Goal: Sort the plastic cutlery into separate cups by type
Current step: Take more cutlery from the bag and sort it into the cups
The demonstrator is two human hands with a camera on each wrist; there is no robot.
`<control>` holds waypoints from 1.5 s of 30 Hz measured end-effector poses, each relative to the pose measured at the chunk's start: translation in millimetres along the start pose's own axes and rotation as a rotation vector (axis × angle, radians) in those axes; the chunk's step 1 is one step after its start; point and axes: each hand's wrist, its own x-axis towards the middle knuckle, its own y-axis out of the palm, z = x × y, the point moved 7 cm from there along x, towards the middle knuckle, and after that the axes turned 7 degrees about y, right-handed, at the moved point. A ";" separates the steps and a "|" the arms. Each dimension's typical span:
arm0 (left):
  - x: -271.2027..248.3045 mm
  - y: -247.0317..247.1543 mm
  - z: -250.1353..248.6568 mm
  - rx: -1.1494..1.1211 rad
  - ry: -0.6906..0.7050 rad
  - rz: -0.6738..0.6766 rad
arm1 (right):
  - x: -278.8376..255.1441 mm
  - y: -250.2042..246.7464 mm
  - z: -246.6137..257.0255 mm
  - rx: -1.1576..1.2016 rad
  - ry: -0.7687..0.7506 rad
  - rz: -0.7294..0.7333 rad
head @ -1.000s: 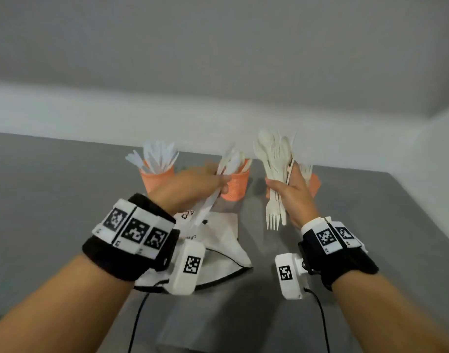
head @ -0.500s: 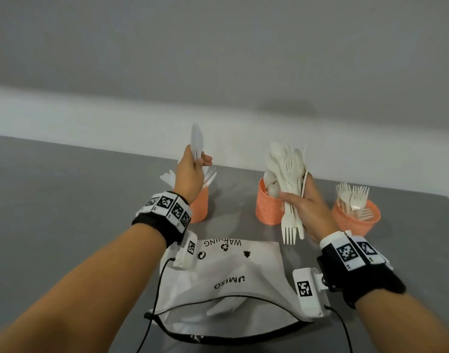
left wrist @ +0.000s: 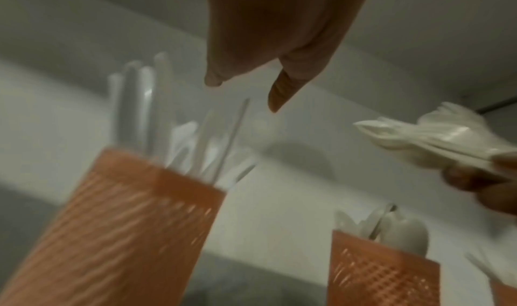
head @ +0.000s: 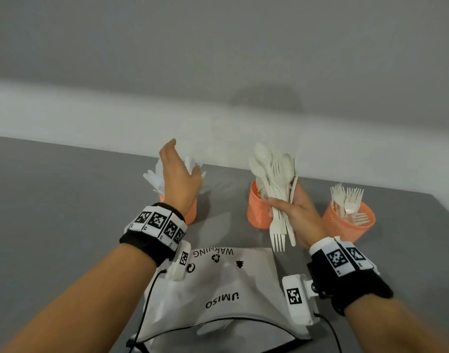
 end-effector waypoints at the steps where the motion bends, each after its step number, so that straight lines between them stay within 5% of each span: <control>1: -1.0 -3.9 -20.7 -0.014 0.085 -0.033 | 0.1 1.4 0.1 0.042 0.010 0.006; 3: -7.3 3.0 -53.5 -0.088 0.139 0.047 | -2.3 6.9 4.1 0.192 0.027 0.056; 4: -13.3 14.9 -63.7 -0.116 0.082 0.202 | -3.5 10.3 6.9 0.280 0.033 0.090; 7: -51.6 64.6 -78.0 -0.377 -0.242 0.802 | -8.1 20.8 18.0 0.333 0.039 0.157; 9: -71.7 82.1 -88.5 -0.689 -0.451 0.965 | -12.4 31.8 23.1 0.280 0.031 0.203; 12: -75.0 94.6 -87.9 -0.870 -0.617 0.964 | -15.0 44.5 22.4 0.088 0.033 0.228; 18: -66.6 105.7 -90.0 -1.050 -0.658 0.868 | -12.8 34.9 9.5 -0.007 0.205 0.299; 23: -37.4 95.6 -85.0 -1.237 -0.731 0.524 | -22.4 23.9 -5.2 0.070 0.282 0.377; 31: -24.9 91.2 -49.1 -1.328 -0.864 0.273 | -7.5 -24.8 -10.1 0.204 0.287 -0.032; 34: -29.0 93.0 -39.5 -1.341 -0.891 0.321 | -7.4 -38.9 -0.8 0.358 0.200 -0.125; 39: -51.1 108.6 -46.8 -1.272 -0.897 0.502 | 0.9 -22.7 10.5 0.780 0.059 -0.043; 42: -54.8 113.3 -53.6 -1.245 -0.868 0.547 | 1.0 -6.6 12.3 0.802 0.078 0.029; 45: -47.4 109.6 -54.4 -1.244 -0.837 0.532 | 0.2 -18.7 19.6 0.708 0.080 -0.073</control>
